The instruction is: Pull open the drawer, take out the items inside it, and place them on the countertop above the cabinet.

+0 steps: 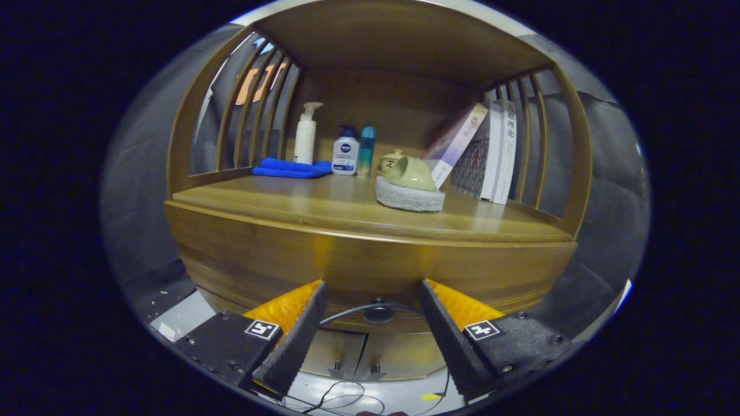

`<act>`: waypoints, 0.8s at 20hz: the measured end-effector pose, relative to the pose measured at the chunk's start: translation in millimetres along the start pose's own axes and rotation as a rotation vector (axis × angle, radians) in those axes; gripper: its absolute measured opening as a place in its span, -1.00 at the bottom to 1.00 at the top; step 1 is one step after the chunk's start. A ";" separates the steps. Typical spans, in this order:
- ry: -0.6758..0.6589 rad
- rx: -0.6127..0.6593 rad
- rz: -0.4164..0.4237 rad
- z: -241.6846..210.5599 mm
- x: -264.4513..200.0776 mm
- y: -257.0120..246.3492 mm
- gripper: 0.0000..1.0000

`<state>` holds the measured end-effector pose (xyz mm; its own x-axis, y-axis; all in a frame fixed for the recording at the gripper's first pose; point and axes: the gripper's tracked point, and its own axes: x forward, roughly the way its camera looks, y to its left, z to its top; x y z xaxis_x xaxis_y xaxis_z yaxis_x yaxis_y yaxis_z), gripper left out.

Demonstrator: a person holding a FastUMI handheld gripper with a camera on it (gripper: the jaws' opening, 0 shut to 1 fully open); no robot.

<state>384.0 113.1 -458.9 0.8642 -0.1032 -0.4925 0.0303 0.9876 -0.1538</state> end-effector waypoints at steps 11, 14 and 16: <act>-0.191 0.054 -0.078 85.8 -79.4 -97.9 1.00; -0.303 0.030 -0.083 121.5 -130.6 -124.8 1.00; -0.370 0.015 -0.079 142.9 -168.2 -134.5 1.00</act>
<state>306.4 14.4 -232.9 0.9818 -0.1324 -0.1362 0.1092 0.9801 -0.1656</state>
